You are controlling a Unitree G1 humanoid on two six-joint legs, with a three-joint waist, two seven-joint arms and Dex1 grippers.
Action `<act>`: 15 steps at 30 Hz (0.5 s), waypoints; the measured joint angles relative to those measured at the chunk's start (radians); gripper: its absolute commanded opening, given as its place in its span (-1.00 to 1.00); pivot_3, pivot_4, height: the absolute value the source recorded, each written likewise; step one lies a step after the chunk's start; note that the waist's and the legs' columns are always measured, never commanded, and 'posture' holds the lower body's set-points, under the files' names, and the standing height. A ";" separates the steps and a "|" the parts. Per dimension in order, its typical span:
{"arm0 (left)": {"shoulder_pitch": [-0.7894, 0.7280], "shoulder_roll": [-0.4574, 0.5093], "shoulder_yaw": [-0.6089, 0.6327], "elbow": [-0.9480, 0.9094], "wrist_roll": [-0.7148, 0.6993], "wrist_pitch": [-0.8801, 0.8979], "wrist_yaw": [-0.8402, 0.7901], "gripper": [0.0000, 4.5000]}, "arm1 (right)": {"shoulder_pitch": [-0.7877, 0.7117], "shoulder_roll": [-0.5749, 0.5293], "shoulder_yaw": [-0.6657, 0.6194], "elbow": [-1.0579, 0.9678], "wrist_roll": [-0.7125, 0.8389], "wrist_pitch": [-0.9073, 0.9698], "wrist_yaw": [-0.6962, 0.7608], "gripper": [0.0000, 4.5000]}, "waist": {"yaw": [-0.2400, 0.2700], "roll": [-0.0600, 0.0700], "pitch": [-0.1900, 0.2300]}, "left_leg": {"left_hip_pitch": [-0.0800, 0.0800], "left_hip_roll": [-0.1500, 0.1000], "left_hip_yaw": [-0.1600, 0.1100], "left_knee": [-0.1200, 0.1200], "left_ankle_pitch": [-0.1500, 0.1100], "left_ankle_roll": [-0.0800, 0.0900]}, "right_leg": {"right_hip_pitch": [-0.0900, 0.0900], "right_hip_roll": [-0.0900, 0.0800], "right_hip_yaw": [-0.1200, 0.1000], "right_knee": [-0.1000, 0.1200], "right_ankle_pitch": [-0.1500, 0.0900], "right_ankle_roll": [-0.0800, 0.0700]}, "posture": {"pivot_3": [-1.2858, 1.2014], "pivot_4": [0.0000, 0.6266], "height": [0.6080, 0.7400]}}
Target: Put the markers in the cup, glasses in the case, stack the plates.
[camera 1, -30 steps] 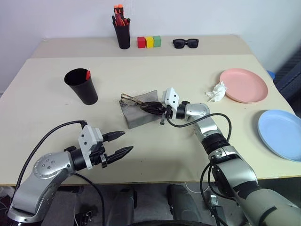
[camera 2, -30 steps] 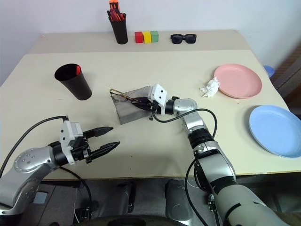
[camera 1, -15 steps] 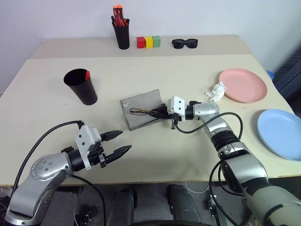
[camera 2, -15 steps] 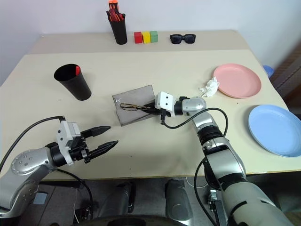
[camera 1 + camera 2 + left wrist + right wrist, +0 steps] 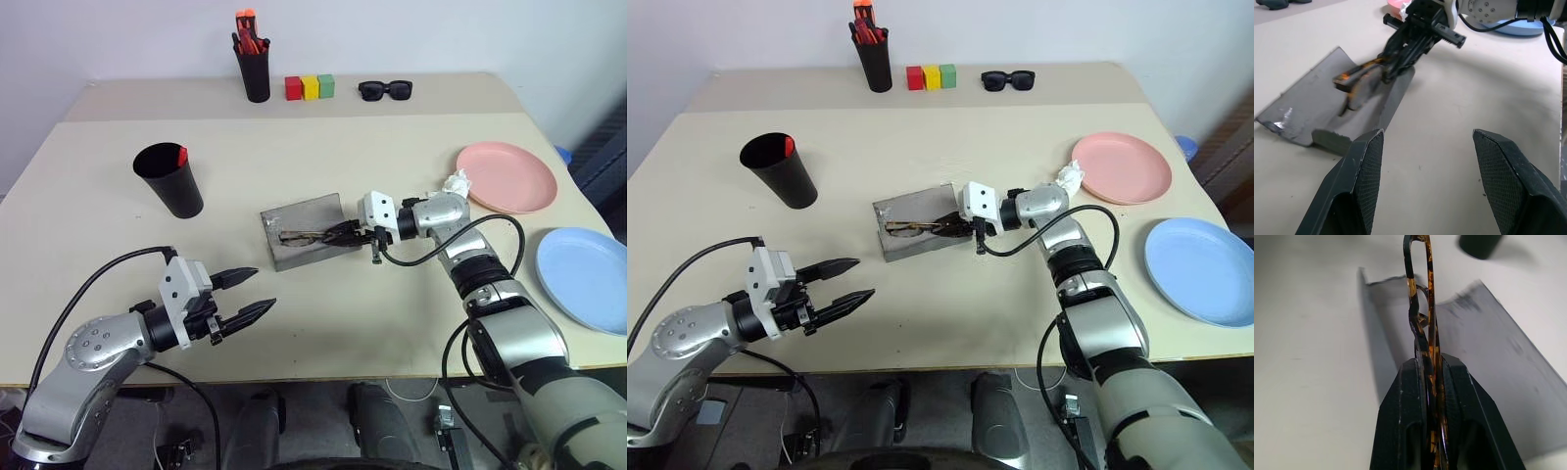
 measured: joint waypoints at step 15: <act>0.022 0.000 0.001 0.002 0.000 0.001 0.001 0.32 | -0.115 0.021 0.000 0.139 -0.007 0.047 0.102 -1.00 | -0.002 0.000 0.000 | 0.000 0.000 0.000 0.000 0.000 0.000 | 0.000 0.000 0.000 0.000 0.000 0.000 | 0.03 -0.52 1.00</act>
